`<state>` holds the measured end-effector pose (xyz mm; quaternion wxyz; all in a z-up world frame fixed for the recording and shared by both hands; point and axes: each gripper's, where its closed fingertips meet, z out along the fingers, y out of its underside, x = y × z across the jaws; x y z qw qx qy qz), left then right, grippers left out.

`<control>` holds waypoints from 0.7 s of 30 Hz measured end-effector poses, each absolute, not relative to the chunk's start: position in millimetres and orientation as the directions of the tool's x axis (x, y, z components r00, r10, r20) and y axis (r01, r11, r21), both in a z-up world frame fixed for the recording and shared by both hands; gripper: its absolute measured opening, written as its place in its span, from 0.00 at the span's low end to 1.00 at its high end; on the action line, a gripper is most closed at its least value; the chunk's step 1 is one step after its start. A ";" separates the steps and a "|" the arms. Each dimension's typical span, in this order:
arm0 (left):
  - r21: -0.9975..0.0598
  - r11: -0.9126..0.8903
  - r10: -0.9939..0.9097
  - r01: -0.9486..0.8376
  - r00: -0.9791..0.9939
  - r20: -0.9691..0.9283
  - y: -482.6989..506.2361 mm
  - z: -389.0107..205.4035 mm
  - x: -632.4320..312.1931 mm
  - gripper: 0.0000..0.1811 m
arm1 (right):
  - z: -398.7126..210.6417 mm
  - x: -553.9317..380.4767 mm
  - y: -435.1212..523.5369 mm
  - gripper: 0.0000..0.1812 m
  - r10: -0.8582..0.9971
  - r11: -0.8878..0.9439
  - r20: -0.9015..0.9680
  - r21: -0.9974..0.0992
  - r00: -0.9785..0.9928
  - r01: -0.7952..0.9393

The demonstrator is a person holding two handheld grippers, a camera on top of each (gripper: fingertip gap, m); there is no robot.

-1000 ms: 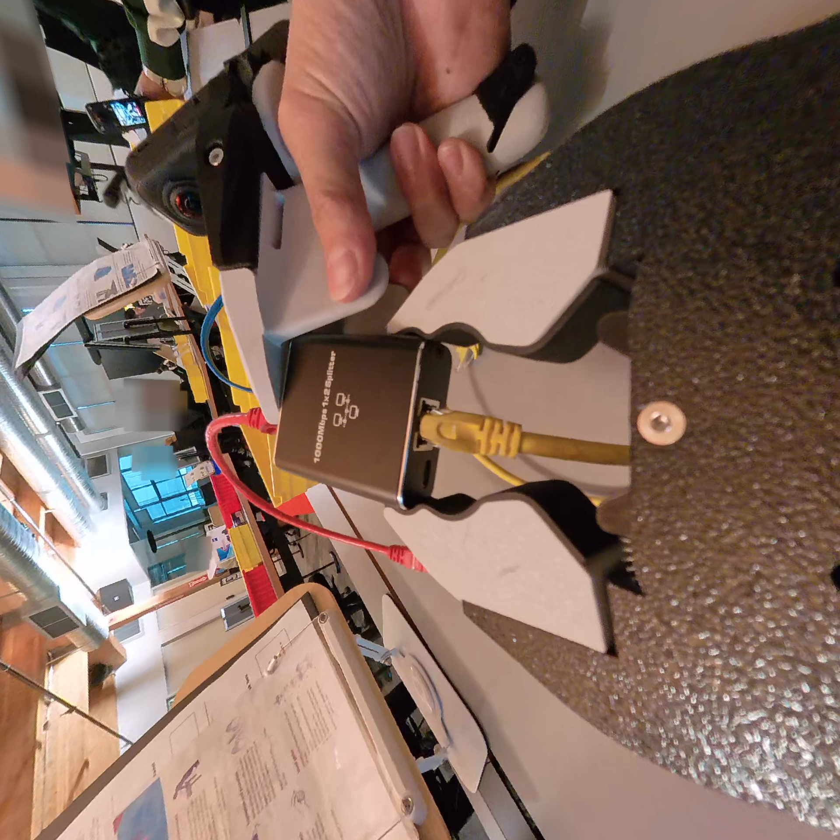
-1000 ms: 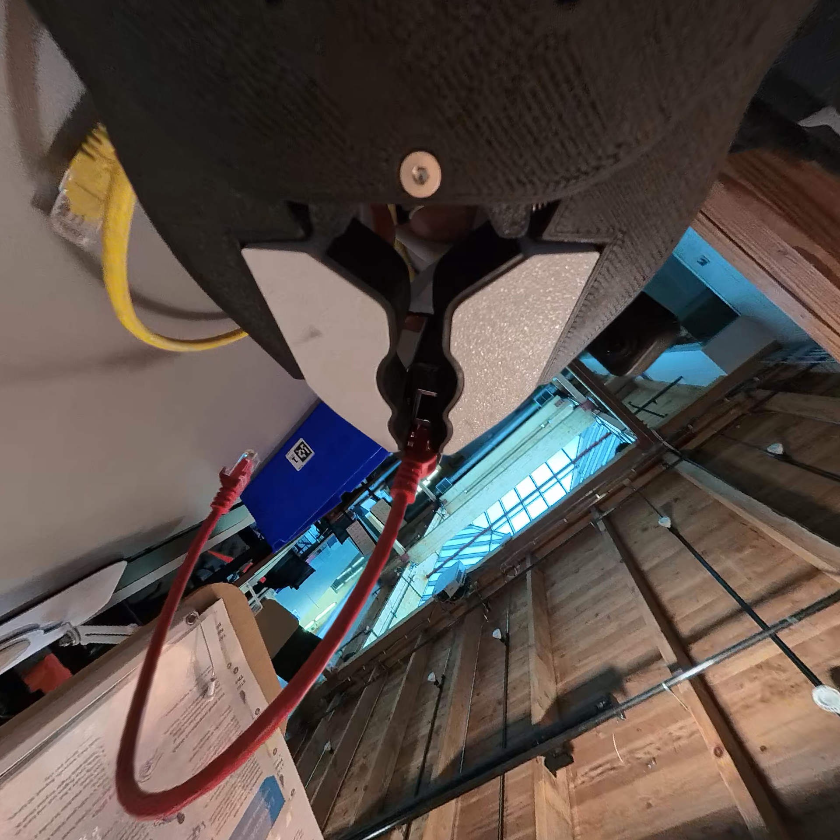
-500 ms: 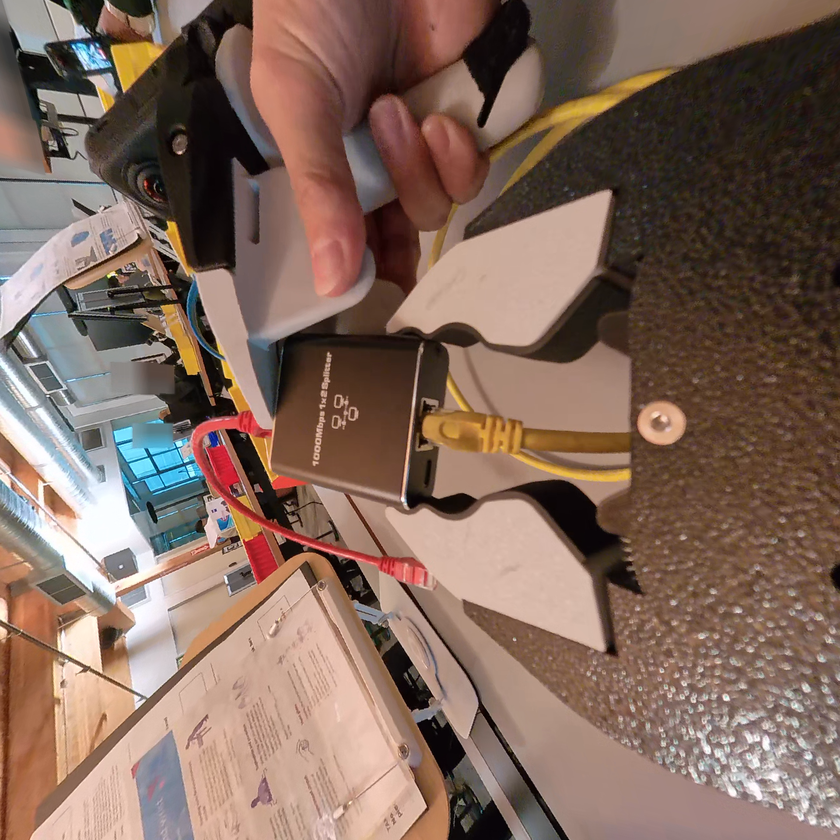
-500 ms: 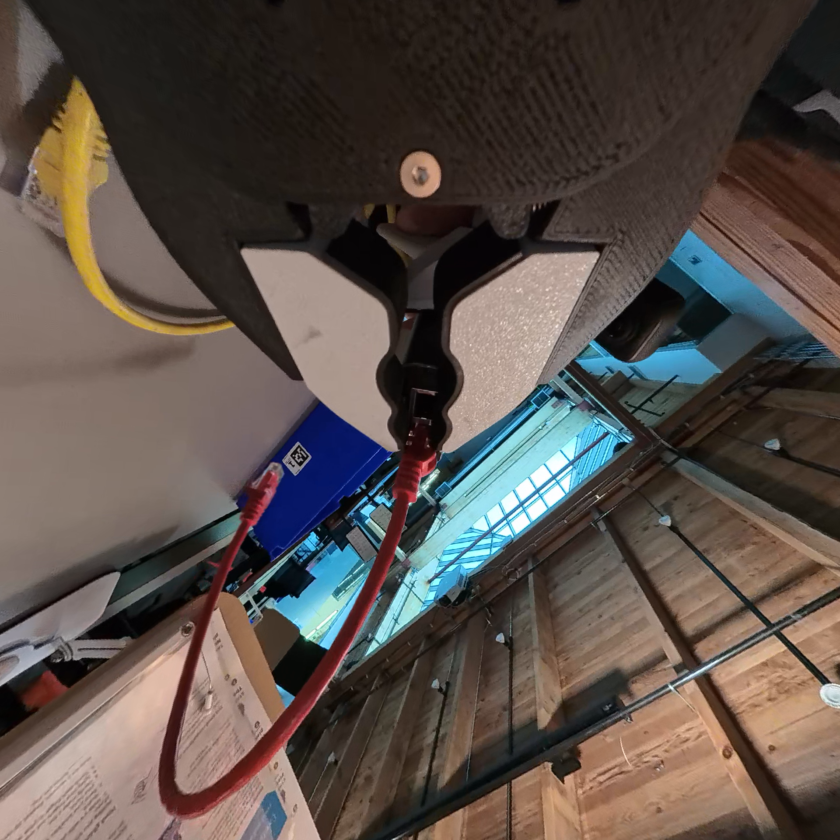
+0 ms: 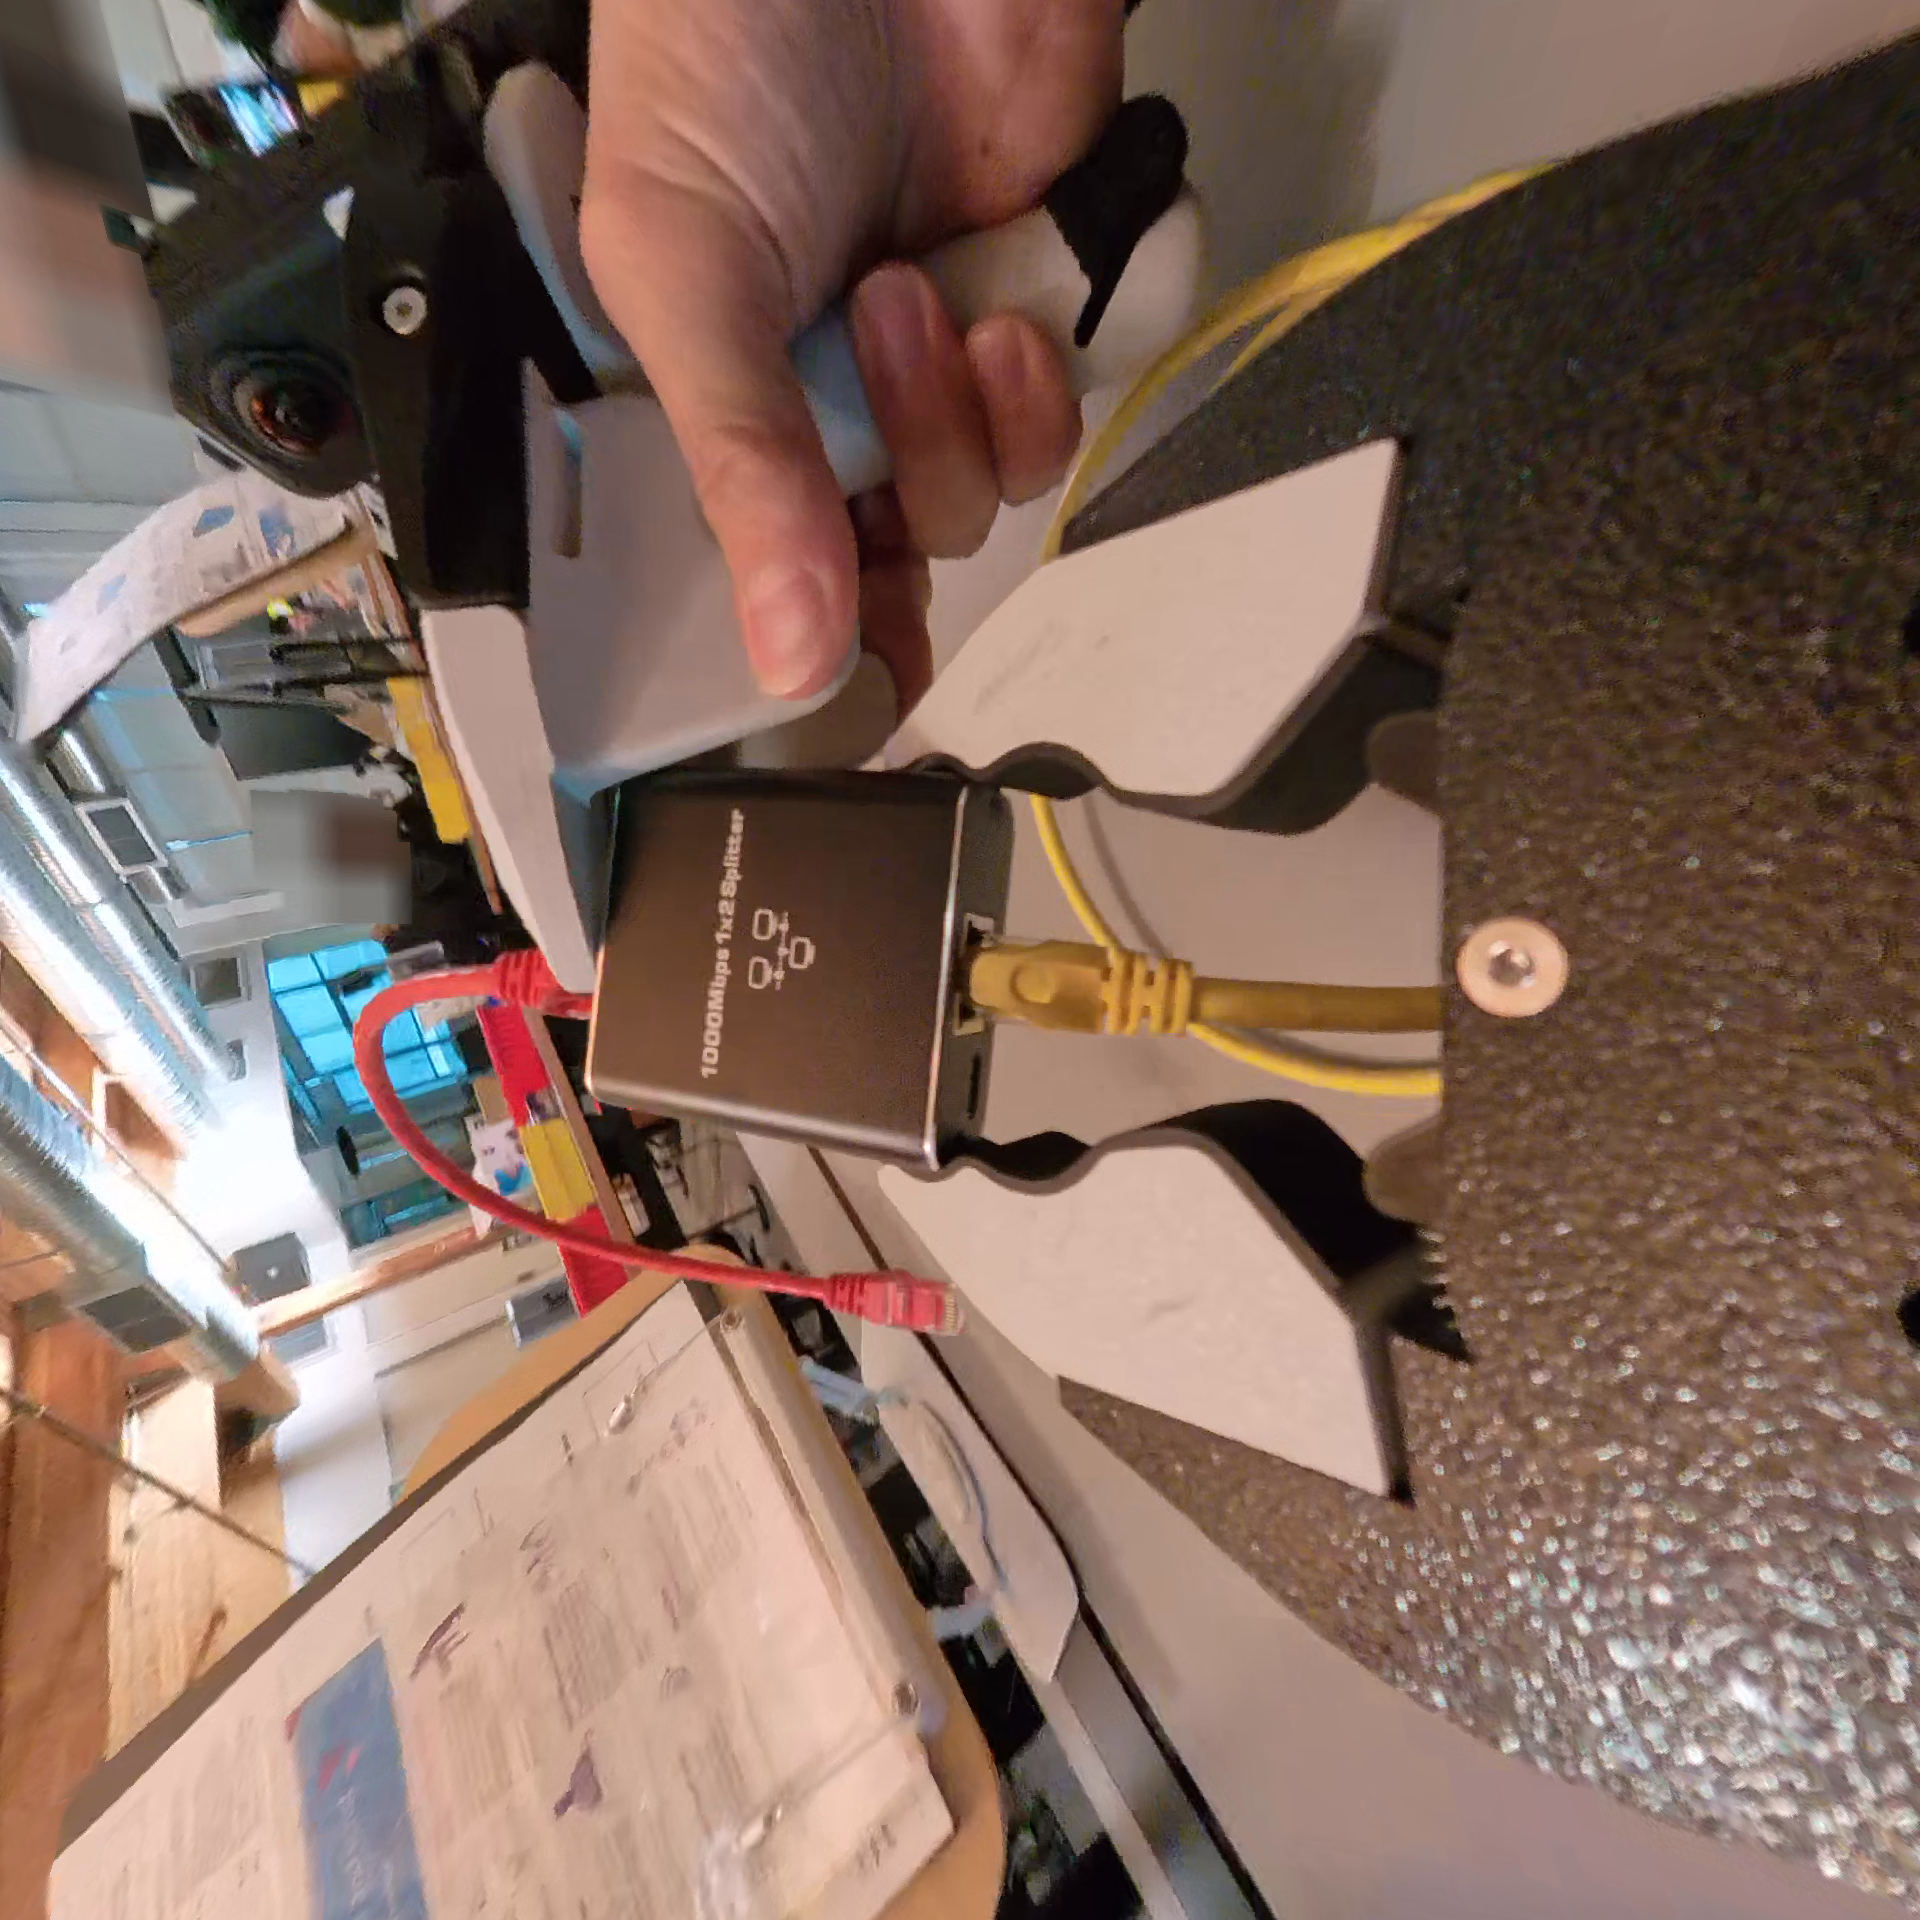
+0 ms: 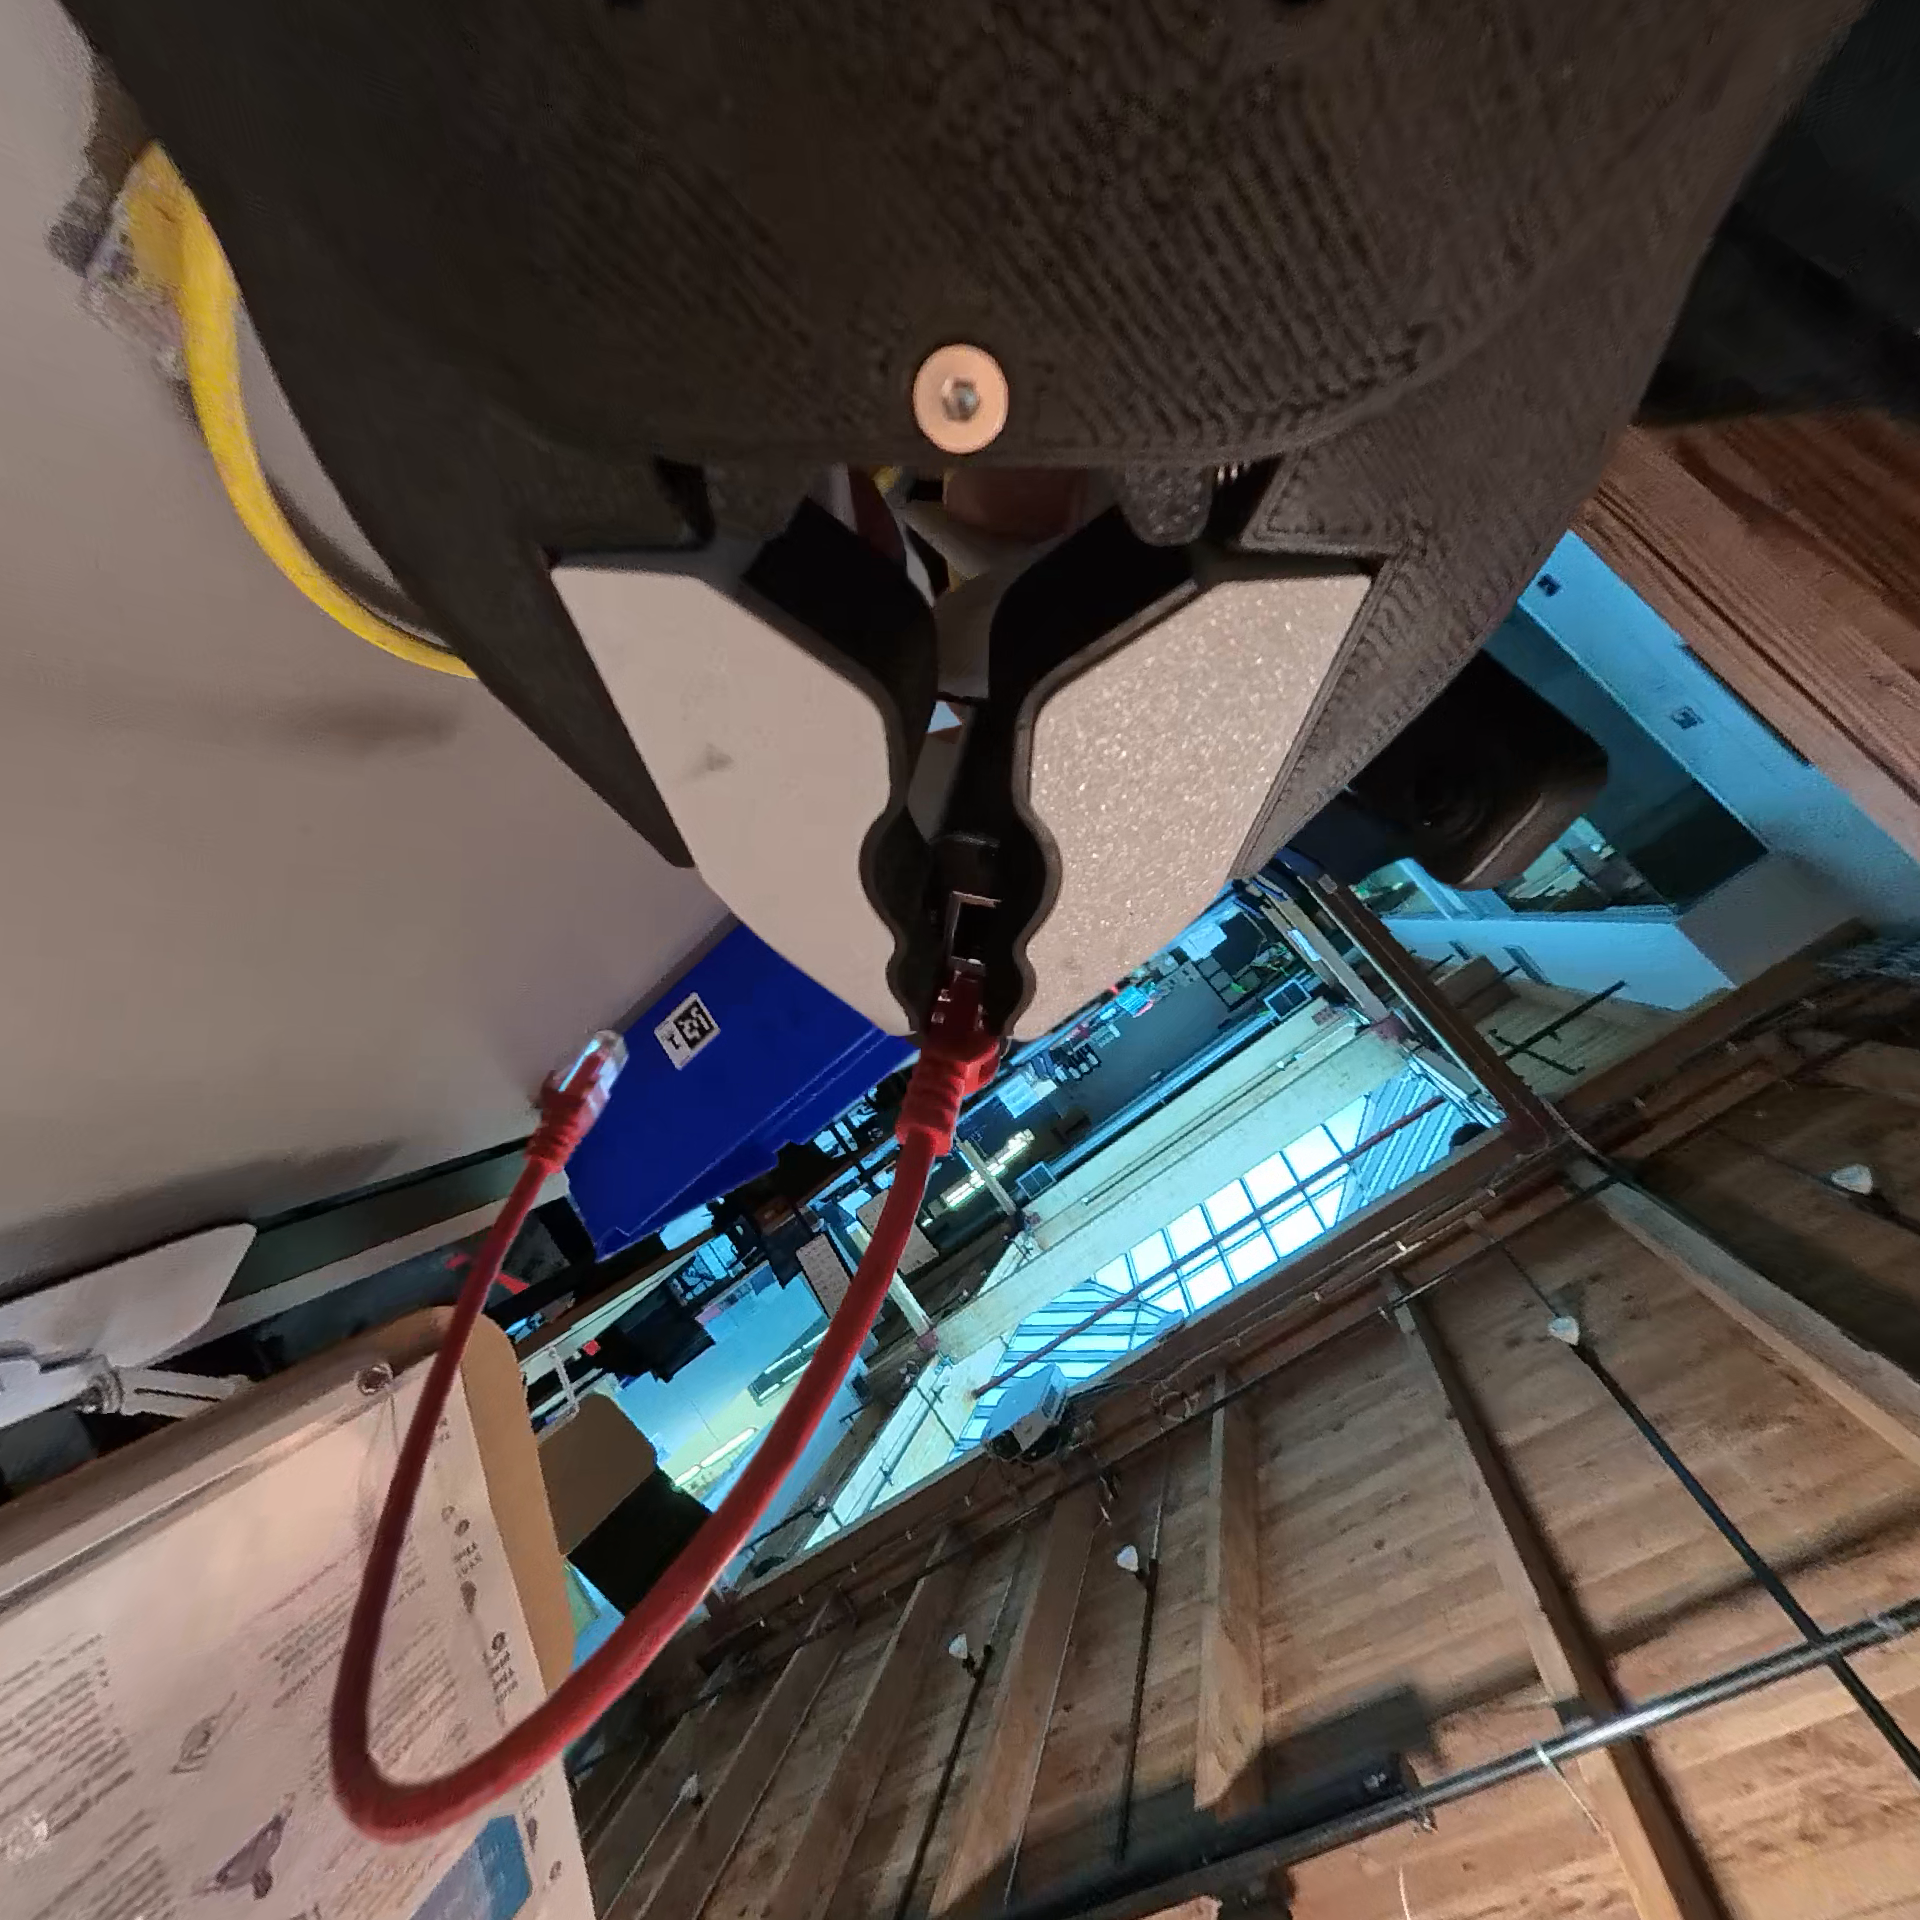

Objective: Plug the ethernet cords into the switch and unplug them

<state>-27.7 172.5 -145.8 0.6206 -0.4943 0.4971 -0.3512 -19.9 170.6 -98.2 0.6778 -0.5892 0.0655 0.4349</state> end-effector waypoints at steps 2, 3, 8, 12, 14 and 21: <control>-0.967 0.249 -0.929 -0.056 0.267 -0.255 172.1 -143.4 -27.4 0.35 | -97.0 -20.5 171.5 0.06 0.516 -0.079 -0.602 -0.742 0.610 -0.666; -0.961 0.267 -0.917 -0.074 0.286 -0.277 173.8 -144.3 -27.8 0.35 | -97.4 -19.2 172.3 0.06 0.513 -0.073 -0.603 -0.740 0.611 -0.669; -0.982 0.176 -0.926 -0.060 0.329 -0.186 185.5 -148.4 -35.0 0.35 | -77.6 24.9 167.7 0.06 0.445 0.029 -0.491 -0.828 0.749 -0.560; -0.970 0.239 -0.910 -0.050 0.336 -0.242 187.3 -139.5 -38.5 0.35 | -61.3 53.5 154.4 0.06 0.400 0.023 -0.361 -0.915 0.842 -0.403; -0.971 0.231 -0.914 -0.060 0.329 -0.238 190.7 -146.6 -40.0 0.35 | -48.9 84.5 146.9 0.06 0.369 -0.020 -0.304 -0.947 0.878 -0.320; -0.981 0.189 -0.922 -0.045 0.335 -0.193 199.0 -148.0 -42.5 0.35 | -43.6 198.4 105.2 0.06 0.291 -0.287 -0.174 -0.954 0.941 -0.087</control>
